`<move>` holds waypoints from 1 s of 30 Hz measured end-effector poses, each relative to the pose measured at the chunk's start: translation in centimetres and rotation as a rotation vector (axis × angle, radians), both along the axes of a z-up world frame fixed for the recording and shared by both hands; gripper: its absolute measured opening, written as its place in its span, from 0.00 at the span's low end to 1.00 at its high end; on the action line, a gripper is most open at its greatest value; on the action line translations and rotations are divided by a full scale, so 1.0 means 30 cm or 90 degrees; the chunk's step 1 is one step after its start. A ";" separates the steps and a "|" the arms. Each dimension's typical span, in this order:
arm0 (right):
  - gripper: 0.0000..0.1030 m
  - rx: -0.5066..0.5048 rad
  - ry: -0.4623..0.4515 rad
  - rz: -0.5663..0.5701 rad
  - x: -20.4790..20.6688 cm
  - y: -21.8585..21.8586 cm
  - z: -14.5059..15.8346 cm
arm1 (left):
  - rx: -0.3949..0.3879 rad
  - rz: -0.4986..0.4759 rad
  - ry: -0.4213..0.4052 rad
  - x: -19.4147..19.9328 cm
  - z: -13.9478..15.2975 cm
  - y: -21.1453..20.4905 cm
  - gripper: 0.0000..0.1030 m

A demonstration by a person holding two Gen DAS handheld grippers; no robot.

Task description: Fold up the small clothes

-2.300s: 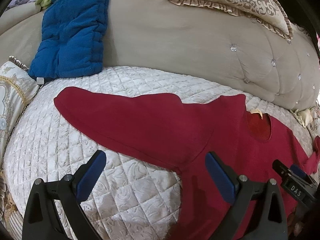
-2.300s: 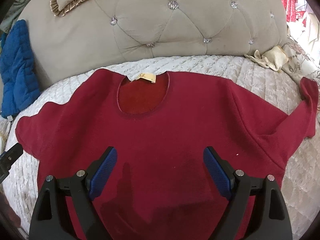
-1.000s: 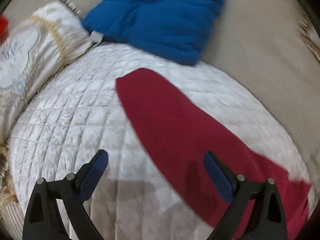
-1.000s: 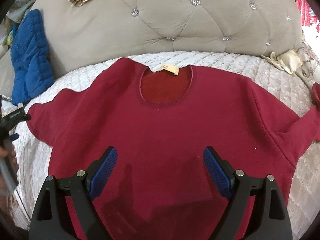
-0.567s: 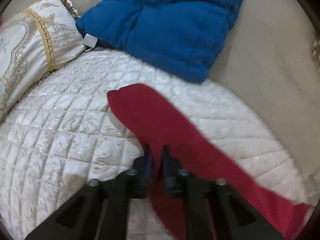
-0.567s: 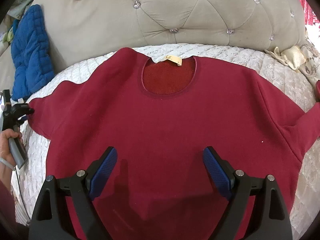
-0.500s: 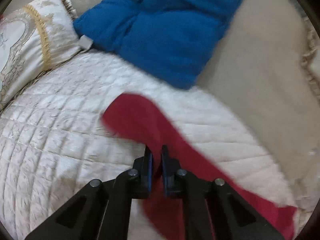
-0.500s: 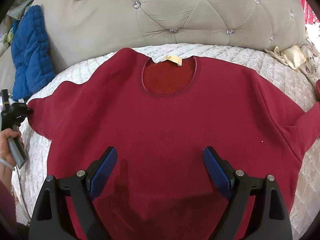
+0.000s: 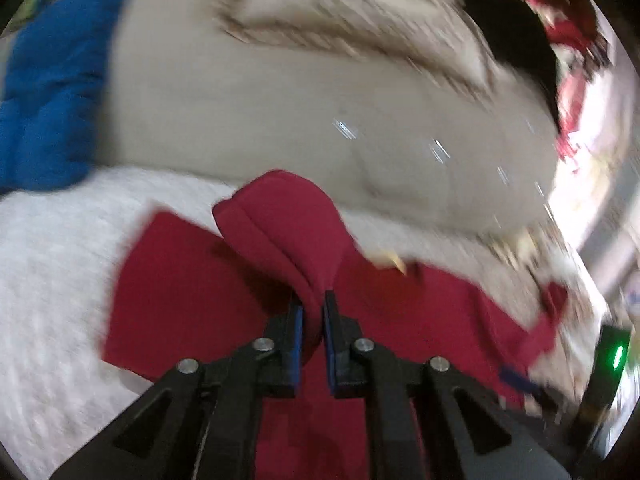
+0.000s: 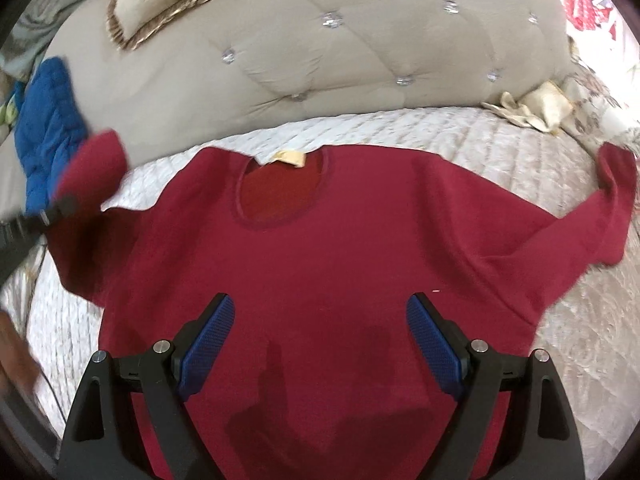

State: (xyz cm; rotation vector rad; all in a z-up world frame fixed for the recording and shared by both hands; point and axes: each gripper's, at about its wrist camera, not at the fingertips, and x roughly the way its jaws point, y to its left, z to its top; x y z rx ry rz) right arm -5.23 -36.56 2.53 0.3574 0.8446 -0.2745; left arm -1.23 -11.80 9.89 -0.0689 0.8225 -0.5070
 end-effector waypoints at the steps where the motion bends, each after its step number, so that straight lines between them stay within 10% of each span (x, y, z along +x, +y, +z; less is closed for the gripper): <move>1: 0.69 0.005 -0.002 -0.003 -0.005 -0.011 0.000 | 0.005 -0.031 0.030 -0.014 -0.045 -0.044 0.21; 3: 0.69 0.018 -0.001 -0.008 -0.012 -0.035 -0.003 | 0.026 -0.074 0.083 -0.036 -0.113 -0.093 0.50; 7: 0.69 0.054 -0.001 -0.002 -0.012 -0.064 -0.009 | 0.066 -0.090 0.065 -0.094 -0.069 -0.069 0.57; 11: 0.69 0.068 -0.015 0.014 0.006 -0.064 0.003 | 0.100 -0.014 -0.012 -0.108 0.028 0.082 0.85; 16: 0.63 0.038 0.003 0.059 0.096 -0.015 -0.029 | 0.116 0.122 -0.031 -0.039 0.033 0.291 0.87; 21: 0.00 -0.046 0.032 0.126 0.254 0.065 -0.097 | 0.106 0.212 -0.014 0.032 -0.002 0.416 0.87; 30: 0.00 -0.043 -0.087 0.049 0.016 -0.118 0.174 | 0.127 0.255 0.000 0.051 -0.019 0.447 0.87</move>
